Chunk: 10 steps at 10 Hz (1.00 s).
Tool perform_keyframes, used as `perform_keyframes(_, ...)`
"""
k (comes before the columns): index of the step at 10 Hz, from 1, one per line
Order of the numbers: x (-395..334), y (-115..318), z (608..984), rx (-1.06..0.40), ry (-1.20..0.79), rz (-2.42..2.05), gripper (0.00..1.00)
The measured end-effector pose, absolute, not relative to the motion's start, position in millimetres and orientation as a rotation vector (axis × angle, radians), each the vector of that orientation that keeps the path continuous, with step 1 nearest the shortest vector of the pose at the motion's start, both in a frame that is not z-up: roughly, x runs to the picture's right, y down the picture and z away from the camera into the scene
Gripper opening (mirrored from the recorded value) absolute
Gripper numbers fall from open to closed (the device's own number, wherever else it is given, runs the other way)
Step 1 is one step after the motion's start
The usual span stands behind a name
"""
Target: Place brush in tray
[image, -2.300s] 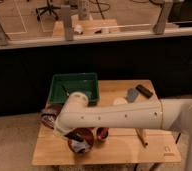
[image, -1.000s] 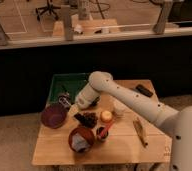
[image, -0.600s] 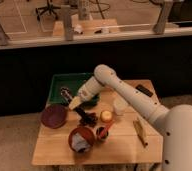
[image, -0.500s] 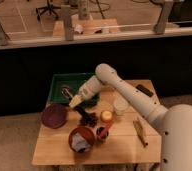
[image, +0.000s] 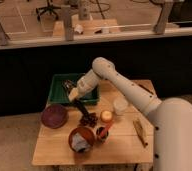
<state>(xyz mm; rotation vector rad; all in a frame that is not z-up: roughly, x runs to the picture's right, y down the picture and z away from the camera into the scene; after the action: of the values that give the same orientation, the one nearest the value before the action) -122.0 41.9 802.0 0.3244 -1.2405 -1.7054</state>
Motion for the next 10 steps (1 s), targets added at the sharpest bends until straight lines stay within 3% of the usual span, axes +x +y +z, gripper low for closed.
perform_keyframes(6, -129.1, -4.9, 861.0, 0.248, -1.22, -1.616, 0.11)
perform_keyframes(10, -139.3, -10.5, 873.9, 0.214, -1.216, -1.578, 0.11)
